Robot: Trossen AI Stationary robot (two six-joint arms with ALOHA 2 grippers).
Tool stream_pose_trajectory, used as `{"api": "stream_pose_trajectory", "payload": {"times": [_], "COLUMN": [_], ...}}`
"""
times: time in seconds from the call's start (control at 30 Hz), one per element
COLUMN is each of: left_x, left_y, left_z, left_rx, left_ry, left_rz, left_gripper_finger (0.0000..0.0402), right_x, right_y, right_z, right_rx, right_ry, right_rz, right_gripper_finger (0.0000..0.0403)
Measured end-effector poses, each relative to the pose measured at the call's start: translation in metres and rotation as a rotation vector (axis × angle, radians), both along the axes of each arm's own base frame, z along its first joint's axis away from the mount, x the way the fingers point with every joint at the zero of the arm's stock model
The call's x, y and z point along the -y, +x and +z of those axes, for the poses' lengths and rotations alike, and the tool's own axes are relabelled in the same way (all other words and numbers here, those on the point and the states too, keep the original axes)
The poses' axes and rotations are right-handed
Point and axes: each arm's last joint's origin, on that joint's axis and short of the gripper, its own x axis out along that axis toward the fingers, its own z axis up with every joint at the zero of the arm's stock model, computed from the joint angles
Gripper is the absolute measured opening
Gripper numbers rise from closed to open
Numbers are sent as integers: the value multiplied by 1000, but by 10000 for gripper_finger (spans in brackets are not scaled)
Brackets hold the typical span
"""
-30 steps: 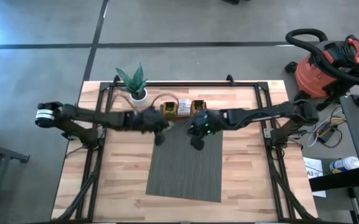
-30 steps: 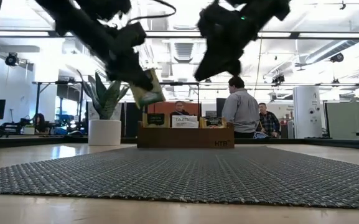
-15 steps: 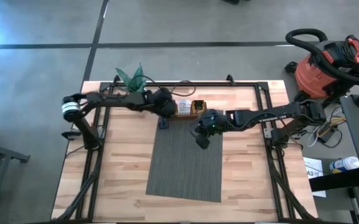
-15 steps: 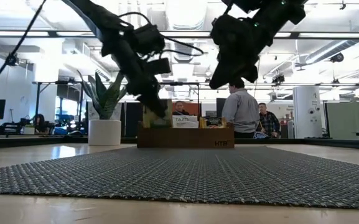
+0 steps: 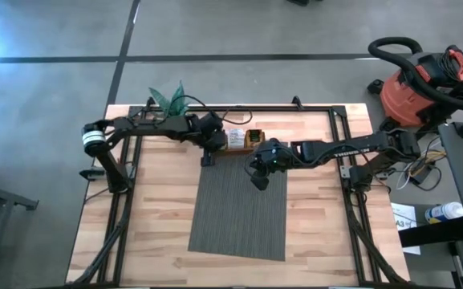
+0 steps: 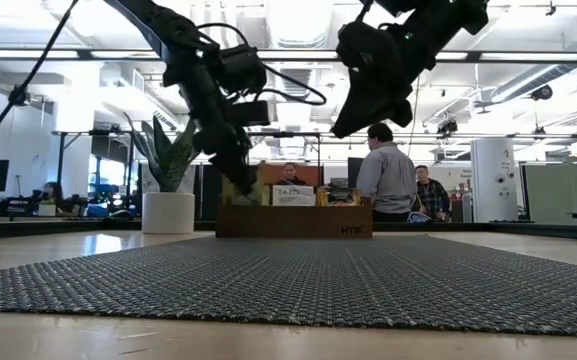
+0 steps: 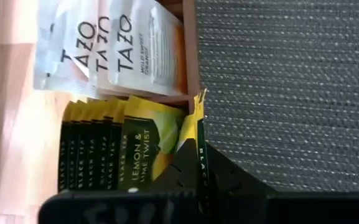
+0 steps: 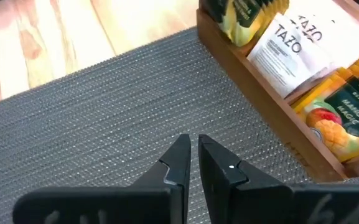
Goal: Pick & Place Tea
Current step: Put the yellow tea bag into the left compartment of the wooden organizer
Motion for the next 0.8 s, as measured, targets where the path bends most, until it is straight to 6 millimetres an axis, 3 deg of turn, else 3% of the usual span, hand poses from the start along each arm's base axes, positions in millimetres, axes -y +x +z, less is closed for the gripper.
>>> {"api": "stream_pose_trajectory", "payload": {"times": [0.6,0.8], "left_x": [-15,-15], "left_y": [-4,-4], "left_z": [-9,-11], "left_rx": [44,38], "left_ry": [-3,33], "left_rz": [135,165], "left_gripper_finger": [2,57], "right_x": [0,0], "right_y": [0,0], "right_z": [0,0], "right_rx": [6,7], "right_ry": [11,11], "right_rz": [-15,-15], "right_gripper_finger": [33,34]}}
